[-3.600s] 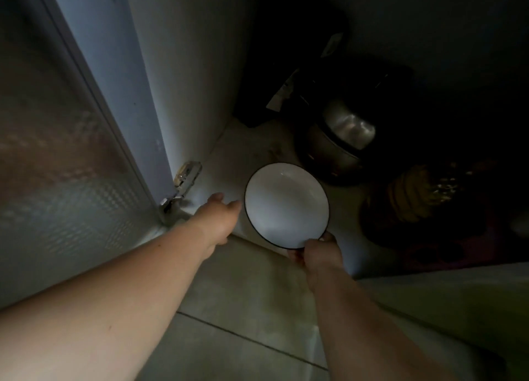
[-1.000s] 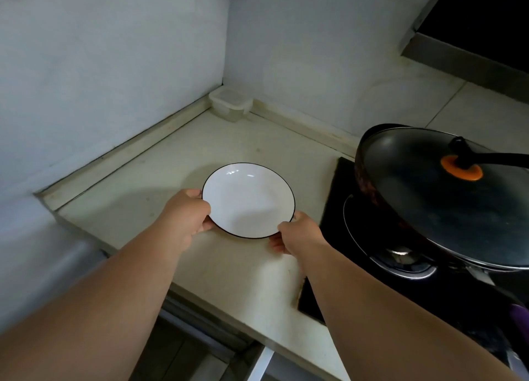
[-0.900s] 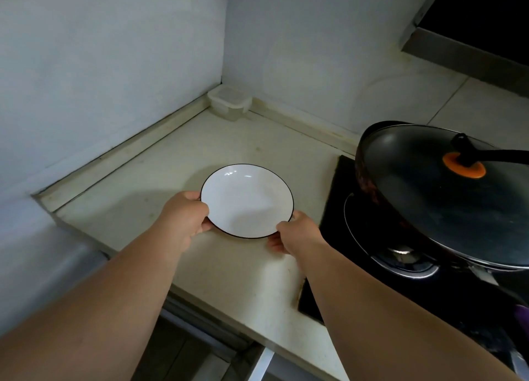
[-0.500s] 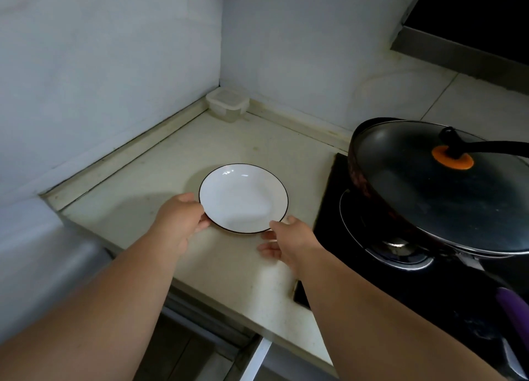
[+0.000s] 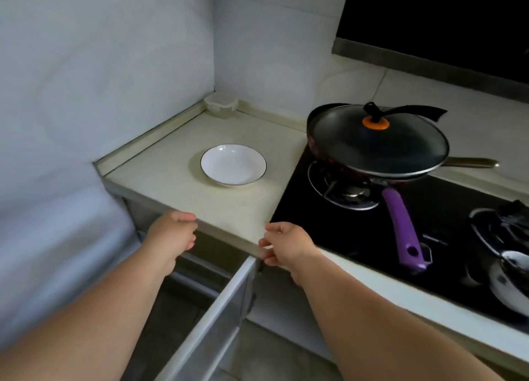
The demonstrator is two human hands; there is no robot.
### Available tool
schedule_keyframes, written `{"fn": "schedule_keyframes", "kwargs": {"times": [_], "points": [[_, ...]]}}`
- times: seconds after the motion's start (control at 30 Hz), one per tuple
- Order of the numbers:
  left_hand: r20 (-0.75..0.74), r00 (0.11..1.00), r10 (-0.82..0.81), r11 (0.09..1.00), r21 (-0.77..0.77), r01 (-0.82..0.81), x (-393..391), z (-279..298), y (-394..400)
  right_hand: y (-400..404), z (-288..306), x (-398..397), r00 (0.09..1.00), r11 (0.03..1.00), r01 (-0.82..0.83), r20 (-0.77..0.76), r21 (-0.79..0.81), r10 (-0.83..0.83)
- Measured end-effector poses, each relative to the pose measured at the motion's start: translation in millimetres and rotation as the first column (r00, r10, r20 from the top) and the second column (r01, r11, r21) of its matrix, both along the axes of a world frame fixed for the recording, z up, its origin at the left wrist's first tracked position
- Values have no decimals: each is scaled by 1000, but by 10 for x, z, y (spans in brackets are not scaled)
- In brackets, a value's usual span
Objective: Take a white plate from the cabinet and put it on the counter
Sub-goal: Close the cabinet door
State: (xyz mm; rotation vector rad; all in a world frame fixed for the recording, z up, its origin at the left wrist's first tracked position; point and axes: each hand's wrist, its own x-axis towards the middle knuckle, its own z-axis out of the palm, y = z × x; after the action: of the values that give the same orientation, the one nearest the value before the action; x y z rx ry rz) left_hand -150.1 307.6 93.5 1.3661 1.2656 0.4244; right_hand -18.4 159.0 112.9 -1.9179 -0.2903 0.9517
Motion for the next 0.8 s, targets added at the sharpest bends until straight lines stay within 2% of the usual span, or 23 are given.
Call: {"fn": "schedule_keyframes", "kwargs": {"times": [0.17, 0.3, 0.43, 0.5, 0.63, 0.7, 0.8], "points": [[-225, 959, -175, 984, -2, 179, -755, -60, -700, -653, -41, -467, 990, 992, -110, 81, -59, 115], [-438, 850, -293, 953, -67, 294, -1176, -276, -1013, -991, -220, -760, 977, 970, -185, 77, -157, 199], [-588, 669, -454, 875, -151, 461, -1367, -452, -1181, -1256, -358, -930, 948, 923, -280, 76, -262, 309], [-650, 585, -485, 841, -165, 514, -1355, -526, -1227, -1331, -381, -927, 949, 924, -276, 80, -266, 306], [-774, 382, -505, 728, -144, 671, -1244, -701, -1256, -1444, -520, -967, 989, 953, -106, 74, -285, 132], [-797, 326, -508, 693, -154, 705, -1197, -757, -1287, -1519, -604, -1023, 992, 949, -99, 50, -299, 120], [-768, 295, -568, 672, -226, 705, -1075, -779, -1411, -1678, -665, -1119, 996, 955, -84, -18, -286, 82]]}}
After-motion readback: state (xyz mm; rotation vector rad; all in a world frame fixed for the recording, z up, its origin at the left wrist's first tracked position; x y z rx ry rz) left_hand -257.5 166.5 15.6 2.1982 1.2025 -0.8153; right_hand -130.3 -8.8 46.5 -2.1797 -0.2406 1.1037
